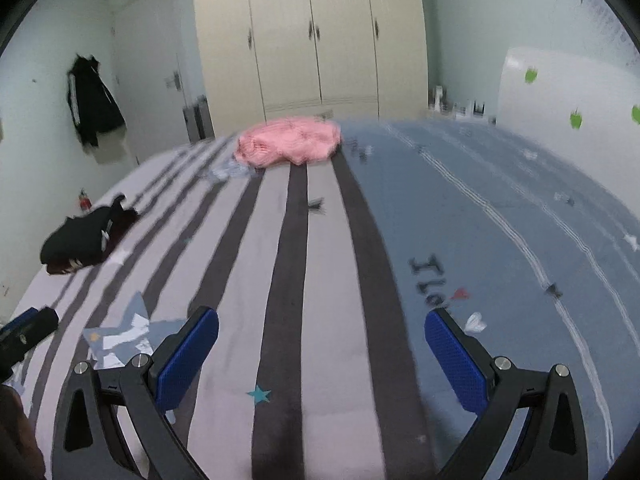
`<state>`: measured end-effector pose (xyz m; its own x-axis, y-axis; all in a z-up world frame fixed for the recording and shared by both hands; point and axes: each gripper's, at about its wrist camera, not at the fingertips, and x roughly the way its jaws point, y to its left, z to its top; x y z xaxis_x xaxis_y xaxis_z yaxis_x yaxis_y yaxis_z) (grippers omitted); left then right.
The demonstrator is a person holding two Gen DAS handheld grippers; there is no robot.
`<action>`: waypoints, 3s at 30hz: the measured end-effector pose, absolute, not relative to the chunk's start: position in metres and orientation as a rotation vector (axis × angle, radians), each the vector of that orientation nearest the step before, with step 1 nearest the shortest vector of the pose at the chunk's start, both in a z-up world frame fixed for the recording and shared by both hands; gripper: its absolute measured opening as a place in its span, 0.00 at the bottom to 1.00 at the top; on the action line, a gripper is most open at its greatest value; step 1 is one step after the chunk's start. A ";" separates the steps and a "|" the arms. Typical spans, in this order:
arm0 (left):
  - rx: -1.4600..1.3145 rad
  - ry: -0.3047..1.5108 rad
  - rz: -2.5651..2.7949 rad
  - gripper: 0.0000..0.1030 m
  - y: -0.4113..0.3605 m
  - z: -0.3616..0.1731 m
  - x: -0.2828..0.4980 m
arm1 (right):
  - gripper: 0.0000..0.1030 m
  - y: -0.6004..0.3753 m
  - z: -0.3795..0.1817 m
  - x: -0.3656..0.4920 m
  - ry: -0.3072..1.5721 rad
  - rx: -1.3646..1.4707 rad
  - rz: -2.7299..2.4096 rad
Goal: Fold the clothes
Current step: 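Move both grippers toward the crumpled pink T-shirt on the bed, then grasp the pink T-shirt with the left gripper while the right gripper grasps it too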
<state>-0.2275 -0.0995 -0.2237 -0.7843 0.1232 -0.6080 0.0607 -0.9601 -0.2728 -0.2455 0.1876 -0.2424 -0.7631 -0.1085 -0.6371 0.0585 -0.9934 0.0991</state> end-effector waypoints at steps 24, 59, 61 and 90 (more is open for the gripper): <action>-1.207 -0.152 2.788 0.97 -0.076 -0.291 -0.595 | 0.99 0.164 -0.295 -0.585 -0.202 1.254 -2.845; -1.143 -0.364 2.678 0.10 -0.076 -0.333 -0.811 | 0.09 0.145 -0.344 -0.797 -0.241 1.180 -2.734; -1.131 -0.376 2.675 0.06 -0.080 -0.328 -0.802 | 0.08 0.144 -0.340 -0.788 -0.237 1.172 -2.731; -1.551 -0.467 2.523 0.04 -0.073 -0.290 -0.321 | 0.13 0.193 -0.293 -0.325 -0.075 1.553 -2.341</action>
<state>-0.3214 -0.0725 -0.2902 -0.4570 0.2806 -0.8440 0.0400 -0.9415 -0.3346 -0.3249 0.1932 -0.2933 -0.3518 -0.2999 -0.8868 0.2422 -0.9442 0.2232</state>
